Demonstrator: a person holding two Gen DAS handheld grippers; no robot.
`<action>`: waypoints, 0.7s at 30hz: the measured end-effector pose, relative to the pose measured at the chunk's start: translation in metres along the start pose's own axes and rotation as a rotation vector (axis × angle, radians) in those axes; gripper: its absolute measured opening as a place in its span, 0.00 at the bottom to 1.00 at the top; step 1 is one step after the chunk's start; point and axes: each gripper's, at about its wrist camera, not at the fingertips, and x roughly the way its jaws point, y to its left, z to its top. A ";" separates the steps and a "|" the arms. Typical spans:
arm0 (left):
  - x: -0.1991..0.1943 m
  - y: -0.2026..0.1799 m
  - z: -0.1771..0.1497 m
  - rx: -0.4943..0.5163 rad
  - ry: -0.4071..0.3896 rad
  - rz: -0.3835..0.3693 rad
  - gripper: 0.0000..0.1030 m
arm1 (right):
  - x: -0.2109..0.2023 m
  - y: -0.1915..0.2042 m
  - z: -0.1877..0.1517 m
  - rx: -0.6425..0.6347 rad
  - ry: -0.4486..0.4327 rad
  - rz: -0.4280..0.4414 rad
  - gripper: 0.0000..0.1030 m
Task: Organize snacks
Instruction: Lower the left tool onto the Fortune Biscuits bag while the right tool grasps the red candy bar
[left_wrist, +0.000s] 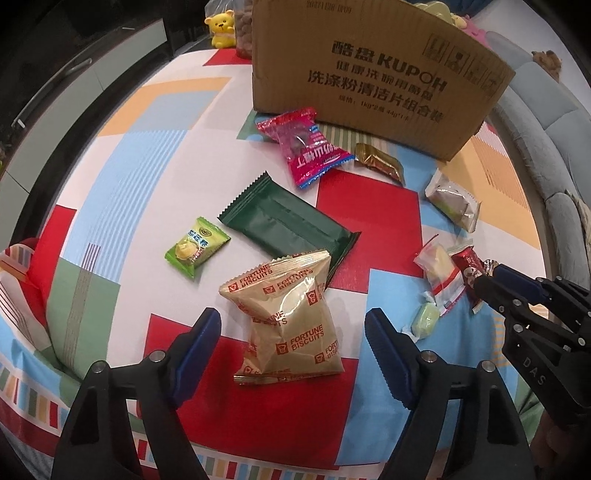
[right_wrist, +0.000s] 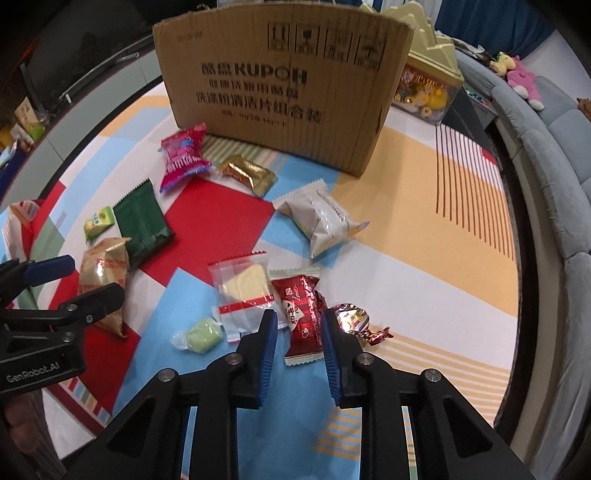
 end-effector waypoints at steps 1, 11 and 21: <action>0.002 0.000 0.000 -0.001 0.003 -0.002 0.76 | 0.003 -0.001 0.000 0.005 0.008 0.006 0.21; 0.015 -0.001 0.001 0.005 0.035 -0.020 0.58 | 0.013 -0.008 0.008 0.014 0.004 0.002 0.21; 0.019 -0.001 0.001 0.020 0.038 -0.024 0.44 | 0.030 -0.010 0.014 0.019 0.060 0.032 0.23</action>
